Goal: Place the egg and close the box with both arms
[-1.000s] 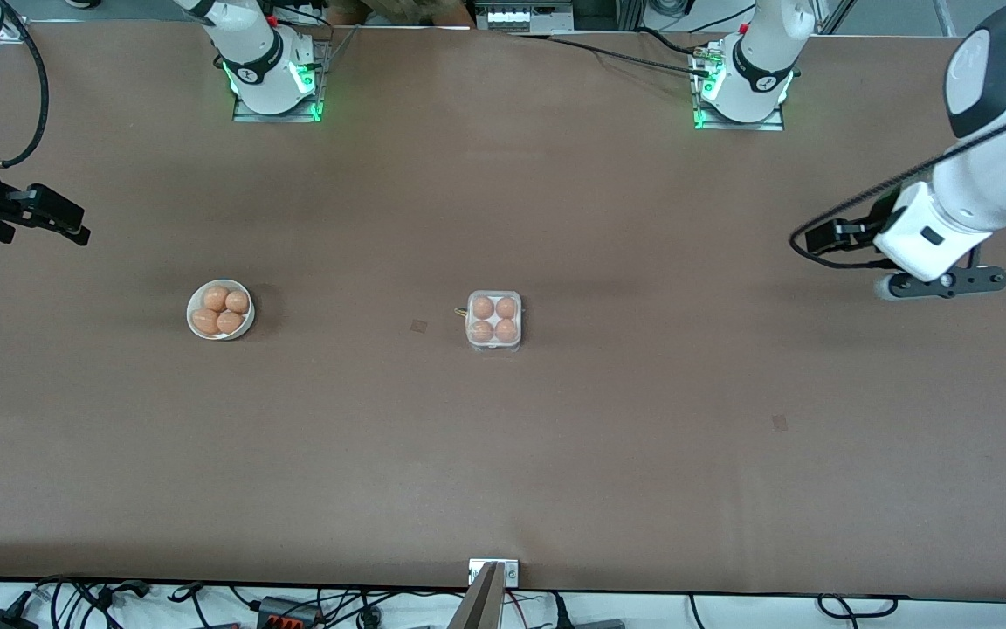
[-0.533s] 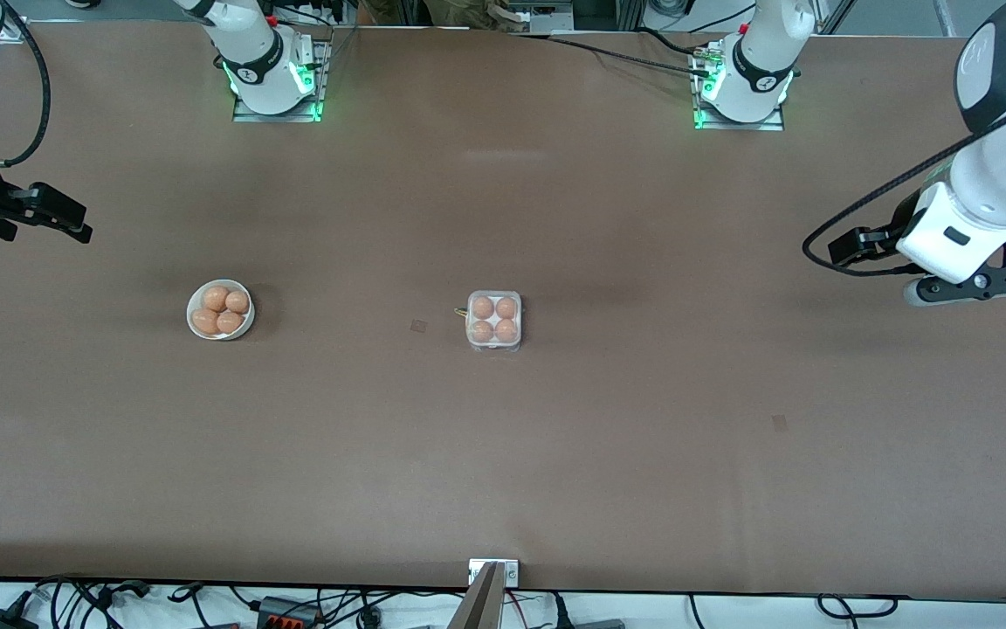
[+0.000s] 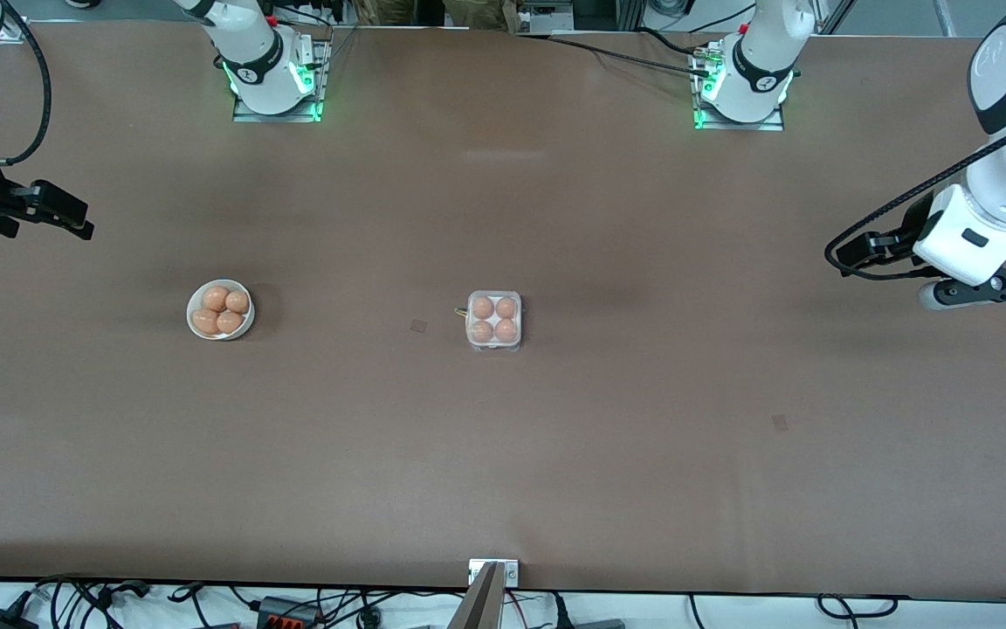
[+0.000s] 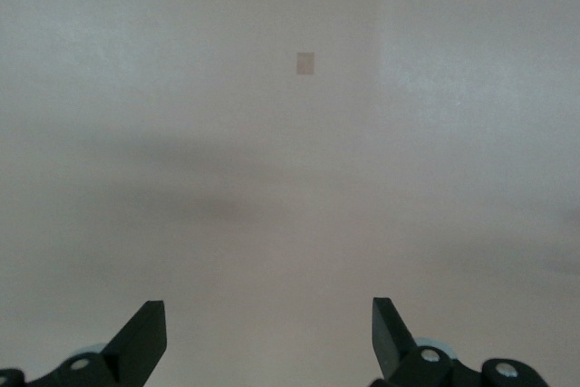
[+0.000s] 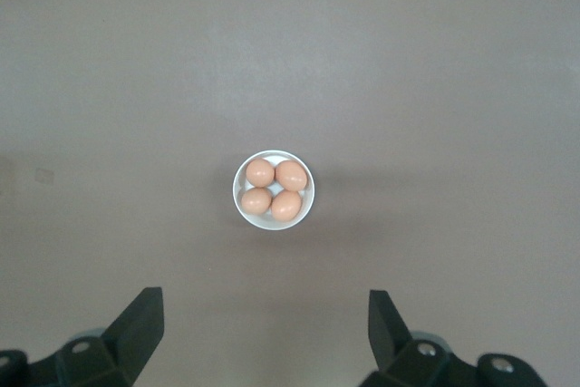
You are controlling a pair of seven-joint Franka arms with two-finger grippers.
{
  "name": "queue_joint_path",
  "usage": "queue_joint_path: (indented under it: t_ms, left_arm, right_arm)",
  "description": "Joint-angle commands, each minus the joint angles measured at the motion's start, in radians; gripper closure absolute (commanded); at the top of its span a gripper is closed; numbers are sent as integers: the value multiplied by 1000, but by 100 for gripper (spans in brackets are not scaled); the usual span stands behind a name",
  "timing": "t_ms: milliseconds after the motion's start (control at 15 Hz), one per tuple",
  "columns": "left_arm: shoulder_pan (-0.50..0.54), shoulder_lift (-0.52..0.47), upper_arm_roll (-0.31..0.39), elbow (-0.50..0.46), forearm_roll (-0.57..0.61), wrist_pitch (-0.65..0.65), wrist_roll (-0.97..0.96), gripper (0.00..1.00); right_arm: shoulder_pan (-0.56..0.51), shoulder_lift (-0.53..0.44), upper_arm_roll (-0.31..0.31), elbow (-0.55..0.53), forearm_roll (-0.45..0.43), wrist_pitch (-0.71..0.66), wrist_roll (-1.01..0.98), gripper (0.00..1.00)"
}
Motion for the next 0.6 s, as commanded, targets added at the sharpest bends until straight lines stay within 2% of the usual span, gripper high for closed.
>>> queue_joint_path:
  t_ms: [0,267,400,533]
  left_arm:
    - [18,-61,-15,-72,-25,36,-18,0]
    - [16,-57,-17,-67,-82,50,11,0]
    - [10,-55,-19,-66,-84,48,149,0]
    - [16,-55,-19,-66,-84,42,163,0]
  right_arm:
    - [-16,-16,17,-1,-4,-25,-20,0]
    - [-16,-16,17,-1,-7,-24,-22,0]
    - [-16,-16,17,-1,-7,-24,-22,0]
    - [-16,-16,17,-1,-7,-24,-22,0]
